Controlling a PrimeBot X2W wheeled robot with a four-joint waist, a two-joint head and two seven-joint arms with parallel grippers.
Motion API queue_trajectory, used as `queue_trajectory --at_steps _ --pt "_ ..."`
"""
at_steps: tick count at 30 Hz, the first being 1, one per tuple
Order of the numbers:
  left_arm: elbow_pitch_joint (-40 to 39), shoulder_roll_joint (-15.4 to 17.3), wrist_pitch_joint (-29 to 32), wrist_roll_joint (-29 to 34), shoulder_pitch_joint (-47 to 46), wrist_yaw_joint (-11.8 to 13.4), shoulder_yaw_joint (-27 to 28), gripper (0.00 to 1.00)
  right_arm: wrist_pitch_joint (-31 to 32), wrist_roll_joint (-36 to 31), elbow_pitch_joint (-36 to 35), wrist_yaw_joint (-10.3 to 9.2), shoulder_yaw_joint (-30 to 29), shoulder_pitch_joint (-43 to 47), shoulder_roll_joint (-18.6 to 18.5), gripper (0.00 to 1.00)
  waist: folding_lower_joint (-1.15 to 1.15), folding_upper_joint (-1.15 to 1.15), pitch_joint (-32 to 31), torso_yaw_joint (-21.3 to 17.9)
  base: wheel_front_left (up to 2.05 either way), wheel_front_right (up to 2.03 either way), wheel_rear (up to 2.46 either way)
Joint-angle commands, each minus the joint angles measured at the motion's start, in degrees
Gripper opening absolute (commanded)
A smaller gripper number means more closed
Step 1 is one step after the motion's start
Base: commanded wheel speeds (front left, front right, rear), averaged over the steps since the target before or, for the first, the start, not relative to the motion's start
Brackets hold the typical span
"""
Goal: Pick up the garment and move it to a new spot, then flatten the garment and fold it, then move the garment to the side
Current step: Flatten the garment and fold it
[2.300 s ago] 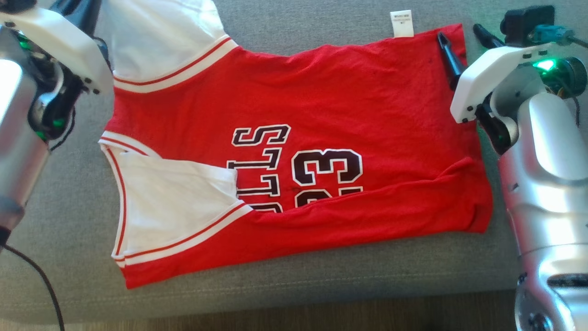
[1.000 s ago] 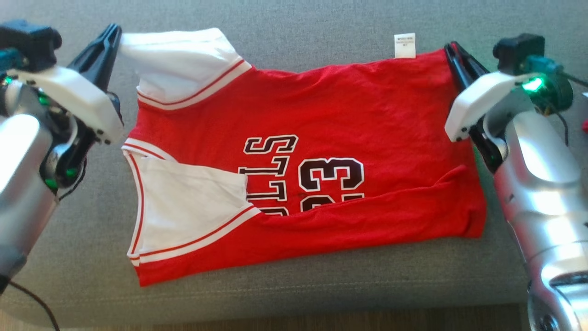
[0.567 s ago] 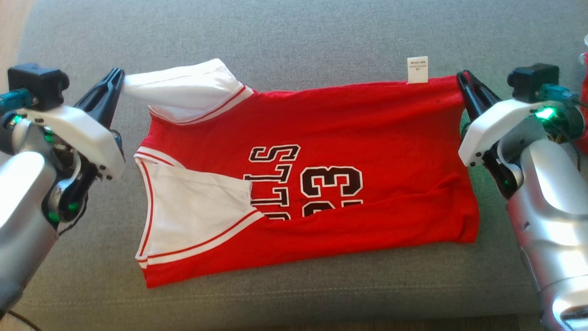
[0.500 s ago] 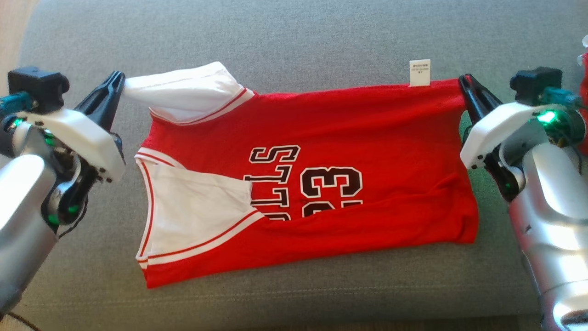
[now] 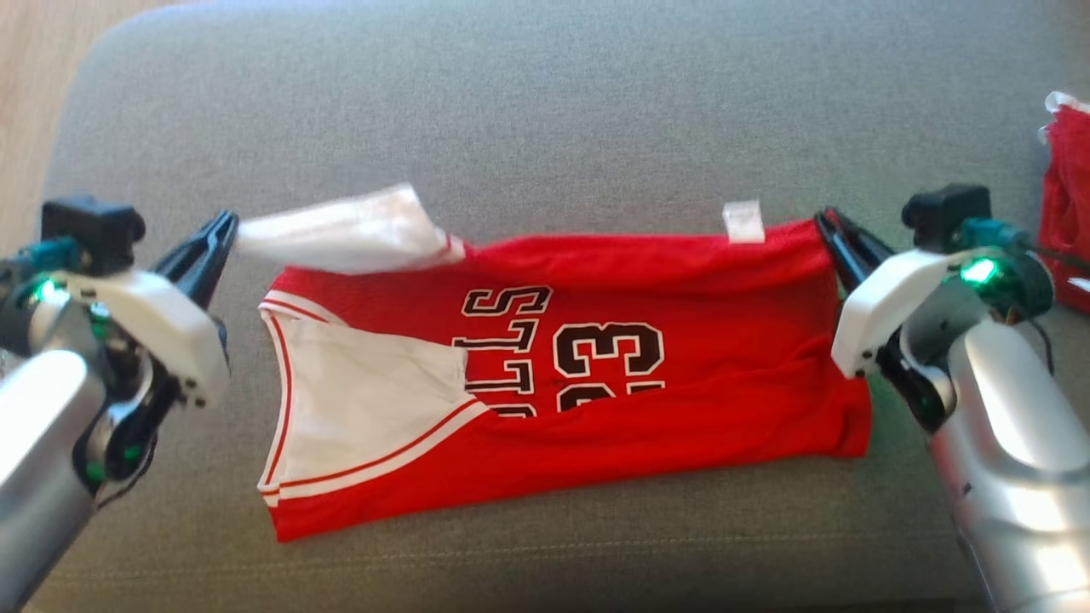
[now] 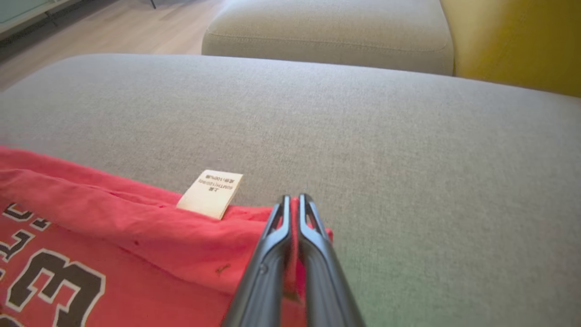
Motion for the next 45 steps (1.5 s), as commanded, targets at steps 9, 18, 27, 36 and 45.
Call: queue_trajectory --at_steps 9,18,27,36,45 --pt "-7.7 7.8 3.0 -0.4 3.0 1.5 0.6 0.00 6.1 1.8 -7.3 -0.03 2.6 4.8 -3.9 0.00 0.00 0.00 -1.5 0.4 0.00 0.00 0.00" --pt "-13.3 12.6 6.6 -0.1 7.0 1.9 -2.1 0.00 12.1 3.2 -12.4 -0.03 2.6 8.4 -6.0 0.00 0.00 0.00 -2.6 0.8 0.00 0.00 0.00" --pt "-16.0 14.4 9.0 0.1 9.3 2.6 -4.1 0.00 18.2 4.0 -16.5 -0.03 2.8 11.0 -7.9 0.00 0.00 0.00 -3.4 0.7 0.00 0.00 0.00" --pt "-17.3 14.9 10.0 -0.3 11.0 3.1 -5.3 0.00 22.1 5.2 -19.4 -0.03 4.2 13.2 -9.1 0.00 0.00 0.00 -4.5 -0.1 0.00 0.00 0.00" --pt "-17.8 15.3 12.4 -2.3 13.6 3.8 -6.8 0.69 24.3 5.2 -20.7 -0.03 3.6 15.6 -9.1 1.00 0.00 0.00 -6.4 -0.7 0.00 0.00 0.00"
